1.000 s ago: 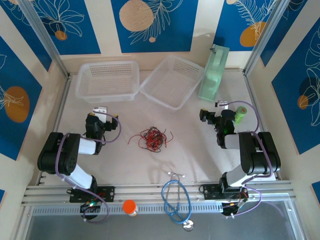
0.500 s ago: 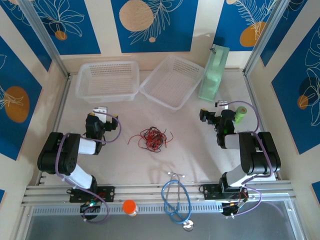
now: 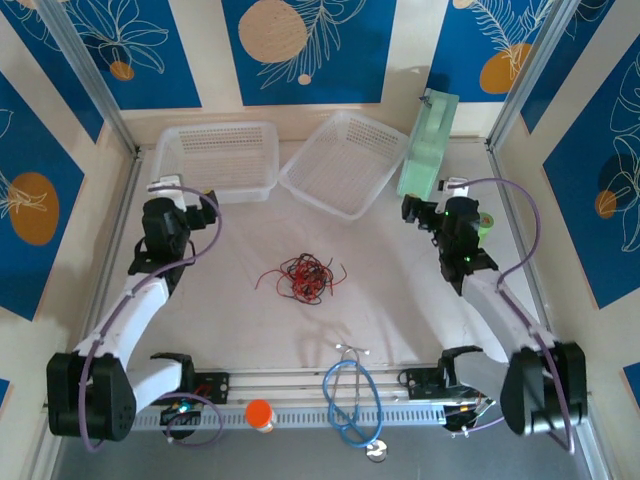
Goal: Untangle the cables
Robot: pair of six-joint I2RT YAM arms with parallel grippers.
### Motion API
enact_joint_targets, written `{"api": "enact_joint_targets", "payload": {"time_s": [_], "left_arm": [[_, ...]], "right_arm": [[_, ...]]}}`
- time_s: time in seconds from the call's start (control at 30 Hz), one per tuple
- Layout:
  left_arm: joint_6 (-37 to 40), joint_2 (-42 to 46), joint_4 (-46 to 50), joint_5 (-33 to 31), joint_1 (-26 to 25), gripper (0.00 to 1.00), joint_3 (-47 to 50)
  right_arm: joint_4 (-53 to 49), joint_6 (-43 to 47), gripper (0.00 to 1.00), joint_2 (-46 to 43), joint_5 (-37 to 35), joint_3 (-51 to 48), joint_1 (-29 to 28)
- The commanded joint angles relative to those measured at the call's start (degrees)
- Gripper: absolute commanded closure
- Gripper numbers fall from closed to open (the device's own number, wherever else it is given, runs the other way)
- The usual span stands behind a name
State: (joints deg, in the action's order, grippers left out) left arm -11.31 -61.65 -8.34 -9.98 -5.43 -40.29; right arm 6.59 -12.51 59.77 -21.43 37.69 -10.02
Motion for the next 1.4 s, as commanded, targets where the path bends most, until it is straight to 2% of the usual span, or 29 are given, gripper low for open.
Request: {"api": "enact_joint_targets", "payload": {"time_s": [0.0, 0.1, 0.27, 0.37, 0.53, 0.7, 0.93, 1.1, 1.3, 1.37], "left_arm": [[-8.97, 1.92, 19.25, 7.0, -0.97, 0.0, -1.86], [-11.44, 3.44, 22.72, 14.9, -3.33, 0.0, -2.39], [-12.5, 3.32, 27.57, 16.99, -12.88, 0.0, -2.86], [-13.33, -0.55, 27.16, 19.0, -18.6, 0.02, -3.12], [-15.55, -10.05, 20.1, 21.13, -23.75, 0.15, -2.62], [-15.12, -19.36, 12.92, 21.27, -26.87, 0.17, -3.82], [-13.48, -30.44, 9.98, 23.07, -30.74, 0.24, -8.17], [-14.39, -33.38, 8.34, 22.31, -33.22, 0.39, -8.31], [-16.79, -31.12, 6.5, 21.14, -34.38, 0.78, -5.52], [-18.13, -29.59, 5.25, 20.77, -34.44, 0.86, -4.1]], "right_arm": [[-18.28, -2.57, 0.02, -4.8, 1.67, 2.62, -4.75], [-26.96, -3.59, 0.02, -7.37, 7.53, 5.88, -9.62], [-35.58, -9.05, 0.02, -5.65, 12.15, 11.01, -19.75], [-36.5, -14.98, 0.06, -1.07, 14.01, 13.02, -24.66], [-35.06, -21.73, 0.17, 11.41, 15.59, 16.45, -31.27], [-35.7, -26.36, 0.2, 21.77, 12.05, 20.82, -35.42], [-31.25, -33.22, 0.21, 25.37, 11.22, 19.0, -35.86], [-26.19, -36.78, 0.25, 26.04, 11.94, 15.48, -35.5], [-25.93, -40.72, 0.28, 26.9, 12.2, 13.66, -35.06], [-25.92, -41.71, 0.28, 26.89, 12.37, 12.88, -35.07]]}}
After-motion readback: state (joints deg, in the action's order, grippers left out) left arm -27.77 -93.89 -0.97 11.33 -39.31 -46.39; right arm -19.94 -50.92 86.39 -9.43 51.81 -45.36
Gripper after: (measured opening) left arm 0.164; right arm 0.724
